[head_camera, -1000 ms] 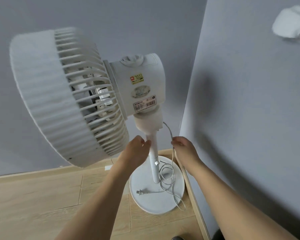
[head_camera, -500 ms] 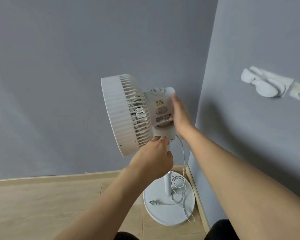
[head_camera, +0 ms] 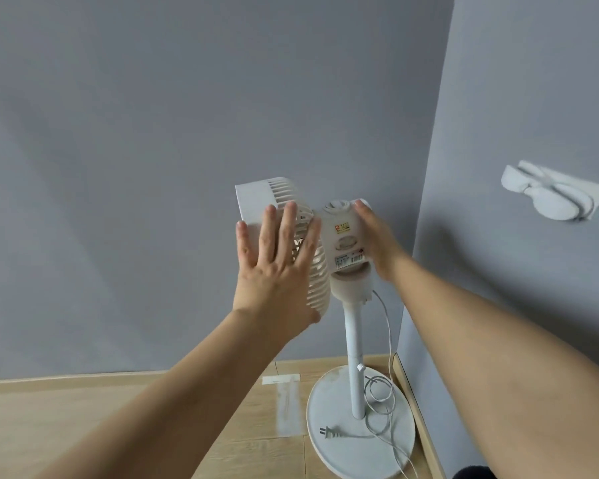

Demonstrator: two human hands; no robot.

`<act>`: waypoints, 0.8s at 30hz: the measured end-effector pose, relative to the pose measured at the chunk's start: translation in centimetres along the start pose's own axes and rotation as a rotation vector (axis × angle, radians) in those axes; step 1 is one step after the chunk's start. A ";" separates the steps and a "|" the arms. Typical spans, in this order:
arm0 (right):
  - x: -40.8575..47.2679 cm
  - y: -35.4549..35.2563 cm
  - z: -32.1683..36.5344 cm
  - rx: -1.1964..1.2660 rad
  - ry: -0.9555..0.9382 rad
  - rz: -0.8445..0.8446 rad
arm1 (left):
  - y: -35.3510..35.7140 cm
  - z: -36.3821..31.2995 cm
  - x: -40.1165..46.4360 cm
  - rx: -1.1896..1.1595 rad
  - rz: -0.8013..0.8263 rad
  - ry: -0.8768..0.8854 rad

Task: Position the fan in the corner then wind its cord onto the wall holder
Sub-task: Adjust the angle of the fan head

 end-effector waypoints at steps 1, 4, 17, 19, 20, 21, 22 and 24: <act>0.3 0.1 -0.1 -0.004 0.005 0.014 | 0.2 0.3 0.1 0.018 0.001 -0.016; 0.8 0.2 -0.6 -0.015 -0.010 0.018 | 1.4 1.1 0.2 0.025 -0.035 -0.028; 0.9 -0.1 -0.7 -0.189 -0.013 -0.126 | 3.2 3.4 0.3 0.038 -0.113 0.026; 0.4 0.0 -0.4 -0.218 -0.021 -0.129 | 3.2 3.6 0.2 0.042 -0.106 0.025; 0.3 0.1 -0.3 -0.229 -0.022 -0.129 | 3.2 3.7 0.1 0.042 -0.102 0.026; 0.2 0.0 -0.3 -0.231 -0.019 -0.134 | 3.2 3.7 0.1 0.040 -0.101 0.028; 0.0 0.1 -0.3 -0.234 -0.011 -0.141 | 3.2 3.8 0.1 0.039 -0.102 0.029; -0.2 0.0 -0.3 -0.239 0.001 -0.155 | 3.2 3.9 0.1 0.040 -0.098 0.033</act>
Point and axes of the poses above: each hand's wrist, its own x-axis towards the middle knuckle, its own y-axis out of the palm, z = x × y, the point moved 2 cm from there along x, towards the middle knuckle, and after that the axes turned 12 degrees about y, right-handed, at the moved point
